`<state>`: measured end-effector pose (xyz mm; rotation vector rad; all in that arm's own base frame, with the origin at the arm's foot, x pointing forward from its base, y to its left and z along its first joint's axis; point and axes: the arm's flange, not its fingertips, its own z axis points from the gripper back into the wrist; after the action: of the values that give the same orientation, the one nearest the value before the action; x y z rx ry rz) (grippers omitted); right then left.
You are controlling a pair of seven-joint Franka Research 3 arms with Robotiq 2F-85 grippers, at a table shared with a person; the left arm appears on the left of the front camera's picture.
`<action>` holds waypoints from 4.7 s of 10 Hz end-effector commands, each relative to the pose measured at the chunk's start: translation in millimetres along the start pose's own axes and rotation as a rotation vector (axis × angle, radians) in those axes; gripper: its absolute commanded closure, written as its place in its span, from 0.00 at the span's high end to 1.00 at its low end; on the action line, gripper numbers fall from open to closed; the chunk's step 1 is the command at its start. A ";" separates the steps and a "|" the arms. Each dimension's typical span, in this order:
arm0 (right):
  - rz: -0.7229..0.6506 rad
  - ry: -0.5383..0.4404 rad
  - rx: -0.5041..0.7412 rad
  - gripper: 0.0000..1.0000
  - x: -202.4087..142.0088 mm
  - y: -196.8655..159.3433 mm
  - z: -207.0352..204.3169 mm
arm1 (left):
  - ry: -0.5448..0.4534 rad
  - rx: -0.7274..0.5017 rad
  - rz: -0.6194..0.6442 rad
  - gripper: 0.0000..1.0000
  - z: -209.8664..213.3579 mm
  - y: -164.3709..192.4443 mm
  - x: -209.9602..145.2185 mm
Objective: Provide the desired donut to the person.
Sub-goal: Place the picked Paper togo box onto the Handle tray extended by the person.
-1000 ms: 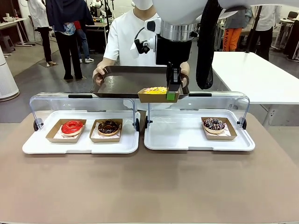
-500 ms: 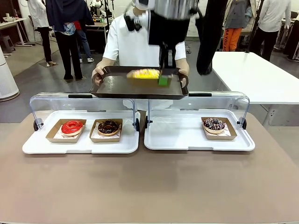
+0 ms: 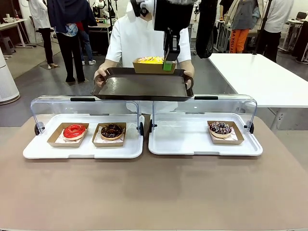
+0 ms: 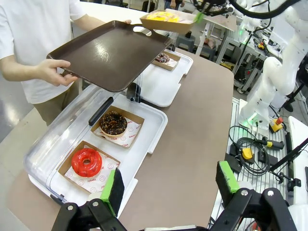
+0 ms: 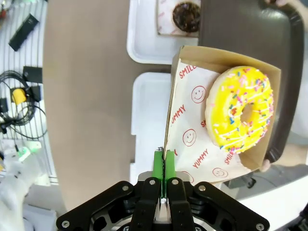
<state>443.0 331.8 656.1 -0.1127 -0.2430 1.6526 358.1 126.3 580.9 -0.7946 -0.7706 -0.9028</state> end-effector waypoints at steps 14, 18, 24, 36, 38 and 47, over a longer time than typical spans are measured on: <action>0.030 0.022 0.032 0.01 -81.8 -95.5 -104.7 | -0.016 -0.007 -0.010 1.00 0.7 -0.2 1.0; -0.021 0.031 0.045 0.01 -82.3 -98.8 -130.7 | -0.016 -0.007 -0.010 1.00 0.7 -0.2 1.0; -0.074 0.014 0.018 1.00 -79.8 -98.9 -126.1 | -0.016 -0.007 -0.010 1.00 0.7 -0.2 1.0; -0.158 0.092 0.049 1.00 -81.8 27.7 -43.1 | -0.016 -0.007 -0.010 1.00 0.7 -0.2 1.0; -0.202 0.046 0.015 1.00 -107.0 65.2 -36.9 | -0.016 -0.007 -0.010 1.00 0.7 -0.2 1.0; -0.270 0.057 0.011 1.00 -146.8 86.1 -59.7 | -0.016 -0.007 -0.010 1.00 0.7 -0.2 1.0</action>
<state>387.4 186.2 564.6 -0.1082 -0.2108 1.3781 358.3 126.4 580.6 -0.7949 -0.7694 -0.9022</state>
